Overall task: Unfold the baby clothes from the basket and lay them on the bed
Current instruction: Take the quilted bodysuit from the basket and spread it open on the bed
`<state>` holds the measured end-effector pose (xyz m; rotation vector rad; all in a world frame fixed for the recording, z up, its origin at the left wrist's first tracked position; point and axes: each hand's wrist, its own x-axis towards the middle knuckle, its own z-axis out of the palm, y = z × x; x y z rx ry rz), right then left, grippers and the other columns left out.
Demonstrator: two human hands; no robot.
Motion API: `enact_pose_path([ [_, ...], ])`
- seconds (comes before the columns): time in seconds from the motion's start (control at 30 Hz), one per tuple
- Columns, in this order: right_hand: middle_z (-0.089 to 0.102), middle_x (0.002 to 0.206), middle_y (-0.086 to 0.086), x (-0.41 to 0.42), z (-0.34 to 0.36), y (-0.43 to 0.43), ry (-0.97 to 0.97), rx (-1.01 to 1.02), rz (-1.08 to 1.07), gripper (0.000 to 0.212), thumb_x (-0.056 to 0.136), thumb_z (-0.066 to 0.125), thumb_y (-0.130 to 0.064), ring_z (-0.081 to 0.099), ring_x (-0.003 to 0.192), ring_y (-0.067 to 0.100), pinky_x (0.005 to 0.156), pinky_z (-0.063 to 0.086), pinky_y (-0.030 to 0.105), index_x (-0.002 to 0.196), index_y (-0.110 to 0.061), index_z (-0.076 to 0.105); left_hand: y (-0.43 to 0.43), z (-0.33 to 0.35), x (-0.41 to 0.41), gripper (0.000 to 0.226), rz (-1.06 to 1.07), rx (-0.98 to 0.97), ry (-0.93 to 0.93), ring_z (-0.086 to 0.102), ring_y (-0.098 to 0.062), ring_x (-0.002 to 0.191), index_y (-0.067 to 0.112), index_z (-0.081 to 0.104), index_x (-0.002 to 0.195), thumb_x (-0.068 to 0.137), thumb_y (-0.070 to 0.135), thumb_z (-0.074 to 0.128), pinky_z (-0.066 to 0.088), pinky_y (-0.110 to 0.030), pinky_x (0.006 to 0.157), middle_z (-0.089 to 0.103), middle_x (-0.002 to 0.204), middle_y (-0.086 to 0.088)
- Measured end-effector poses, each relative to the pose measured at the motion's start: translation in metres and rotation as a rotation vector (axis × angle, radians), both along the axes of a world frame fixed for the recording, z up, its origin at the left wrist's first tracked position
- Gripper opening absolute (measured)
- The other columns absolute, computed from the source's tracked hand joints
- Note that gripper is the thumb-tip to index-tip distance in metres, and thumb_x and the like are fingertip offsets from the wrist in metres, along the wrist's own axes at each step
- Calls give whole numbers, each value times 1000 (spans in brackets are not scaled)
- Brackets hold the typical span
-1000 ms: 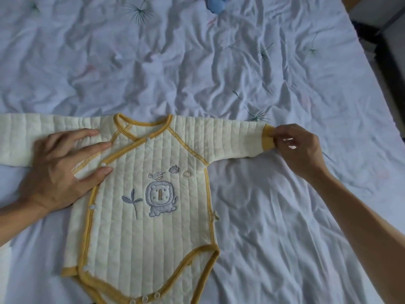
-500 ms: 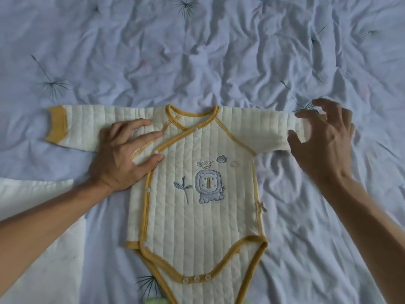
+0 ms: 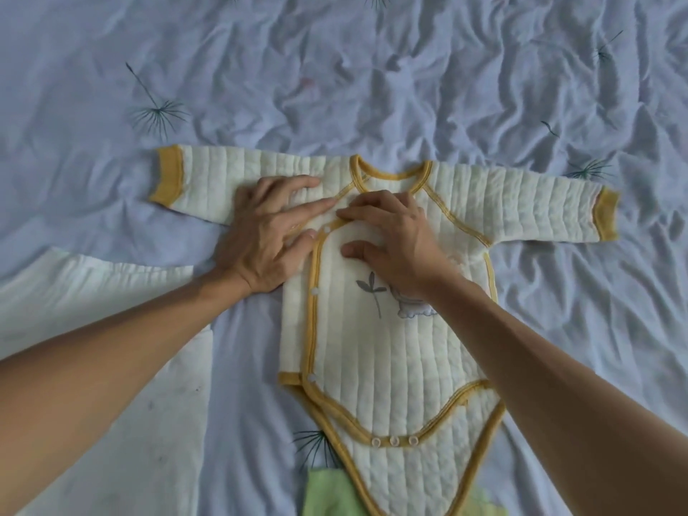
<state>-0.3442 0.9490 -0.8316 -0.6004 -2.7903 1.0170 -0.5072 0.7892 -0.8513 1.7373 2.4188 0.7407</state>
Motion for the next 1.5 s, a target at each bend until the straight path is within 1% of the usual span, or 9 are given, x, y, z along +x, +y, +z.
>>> enact_pose_path([
  [0.37,54,134,-6,-6,10,-2,-84,42,16,47,86,76,-42,41,125,24,109,34,46,130,-28,66,-21,2,-1,48,-86,-9,-17,43,-23,146,24,68,134,93,40,49,32,-50,114,51,154,-2],
  [0.5,61,112,-12,-20,25,-2,-107,34,19,37,86,72,-54,42,118,20,102,31,40,108,-24,69,-20,2,-2,49,-77,-11,-13,42,-23,146,24,68,133,91,41,50,33,-49,112,52,154,-1],
  [0.67,68,98,-11,-33,30,-11,-165,16,-5,18,93,70,-40,50,115,21,105,29,45,100,-24,71,-18,3,-1,50,-61,-38,14,42,-22,146,28,66,136,93,48,50,32,-46,112,51,154,1],
  [0.8,64,79,-22,-28,29,-11,-101,-101,-45,6,90,74,-31,60,104,22,99,43,52,86,-26,73,-17,3,0,49,-58,-41,34,44,-25,145,27,69,132,92,47,49,34,-50,110,52,153,-1],
  [0.97,63,75,-19,-17,22,-9,26,-207,-105,7,87,78,-19,61,76,-8,72,45,14,83,-22,74,-15,0,0,45,-52,-31,66,46,-26,143,27,71,129,93,45,52,34,-49,110,54,151,-1],
  [1.03,61,76,-20,-7,19,-5,92,-217,-111,5,85,79,-12,58,77,-14,70,45,8,85,-15,75,-15,-1,0,43,-48,-26,71,46,-25,143,27,72,128,93,44,54,34,-49,110,54,151,-1],
  [1.2,64,86,-10,5,-3,-26,215,107,-97,2,92,67,-10,53,96,18,91,40,37,91,-9,69,-15,-3,-1,43,-37,-17,88,45,-22,143,28,71,129,92,45,56,31,-44,112,54,151,2],
  [1.3,66,89,4,6,-17,-34,315,329,-151,10,96,61,-11,55,92,29,86,35,35,93,-4,66,-16,-2,0,43,-40,-21,84,44,-20,144,29,71,129,92,45,57,31,-43,112,54,151,2],
  [1.5,65,89,7,4,-25,-29,350,424,-126,12,98,59,-12,55,89,33,83,36,39,94,-3,65,-23,10,7,46,-43,-13,23,42,-23,145,25,69,132,90,43,62,31,-46,113,52,153,-3],
])
